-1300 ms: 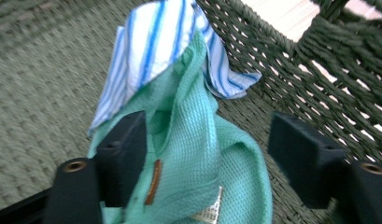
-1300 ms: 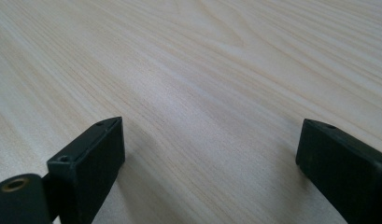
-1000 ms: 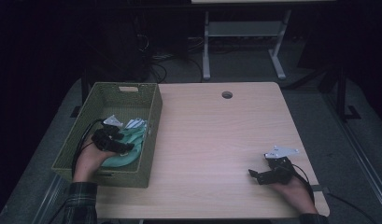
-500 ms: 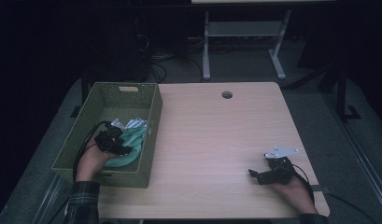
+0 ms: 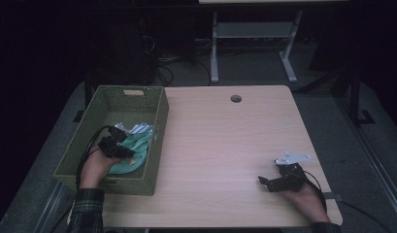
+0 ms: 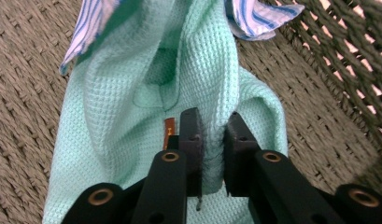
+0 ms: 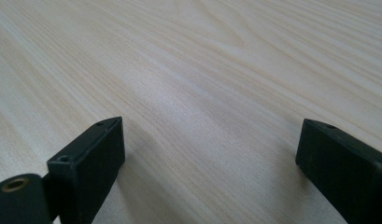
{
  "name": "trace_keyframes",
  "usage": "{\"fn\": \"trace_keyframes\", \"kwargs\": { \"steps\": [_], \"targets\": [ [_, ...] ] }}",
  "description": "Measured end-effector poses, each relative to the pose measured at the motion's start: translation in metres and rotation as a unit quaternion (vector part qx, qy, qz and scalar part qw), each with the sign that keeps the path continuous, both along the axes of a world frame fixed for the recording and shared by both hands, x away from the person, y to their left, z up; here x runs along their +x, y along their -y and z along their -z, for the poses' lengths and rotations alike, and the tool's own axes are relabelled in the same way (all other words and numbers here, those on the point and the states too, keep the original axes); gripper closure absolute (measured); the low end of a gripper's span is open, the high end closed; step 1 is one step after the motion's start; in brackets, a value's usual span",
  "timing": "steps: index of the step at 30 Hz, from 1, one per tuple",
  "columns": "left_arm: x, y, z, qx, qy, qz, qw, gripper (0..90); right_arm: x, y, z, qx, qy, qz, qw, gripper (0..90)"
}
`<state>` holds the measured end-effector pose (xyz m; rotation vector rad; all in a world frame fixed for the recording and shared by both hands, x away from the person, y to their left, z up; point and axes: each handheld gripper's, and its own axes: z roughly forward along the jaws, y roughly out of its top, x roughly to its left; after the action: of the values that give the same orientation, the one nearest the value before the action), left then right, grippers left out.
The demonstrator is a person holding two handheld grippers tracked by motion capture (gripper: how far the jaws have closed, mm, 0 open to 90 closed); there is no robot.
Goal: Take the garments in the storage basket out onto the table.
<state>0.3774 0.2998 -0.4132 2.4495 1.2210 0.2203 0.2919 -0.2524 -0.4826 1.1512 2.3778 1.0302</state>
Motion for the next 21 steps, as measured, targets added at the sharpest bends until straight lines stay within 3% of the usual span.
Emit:
{"fn": "trace_keyframes", "kwargs": {
  "steps": [7, 11, 16, 21],
  "targets": [
    [0.000, -0.003, -0.005, -0.021, 0.008, -0.010, 0.9997, 82.9, 0.000, 0.000, 0.000, -0.001, 0.000, 0.000, 1.0000, 7.7],
    [-0.002, -0.006, -0.010, -0.048, 0.020, -0.014, 0.9986, 83.0, 0.000, 0.000, 0.000, -0.001, 0.000, 0.000, 1.0000, 7.7],
    [-0.003, -0.014, -0.018, -0.084, 0.044, -0.021, 0.9952, 83.3, 0.000, 0.000, 0.000, 0.000, 0.000, 0.000, 1.0000, 7.7],
    [-0.007, -0.021, -0.025, -0.132, 0.069, -0.027, 0.9885, 83.6, 0.000, 0.000, 0.000, 0.000, 0.000, 0.000, 1.0000, 7.7]
  ]
}}
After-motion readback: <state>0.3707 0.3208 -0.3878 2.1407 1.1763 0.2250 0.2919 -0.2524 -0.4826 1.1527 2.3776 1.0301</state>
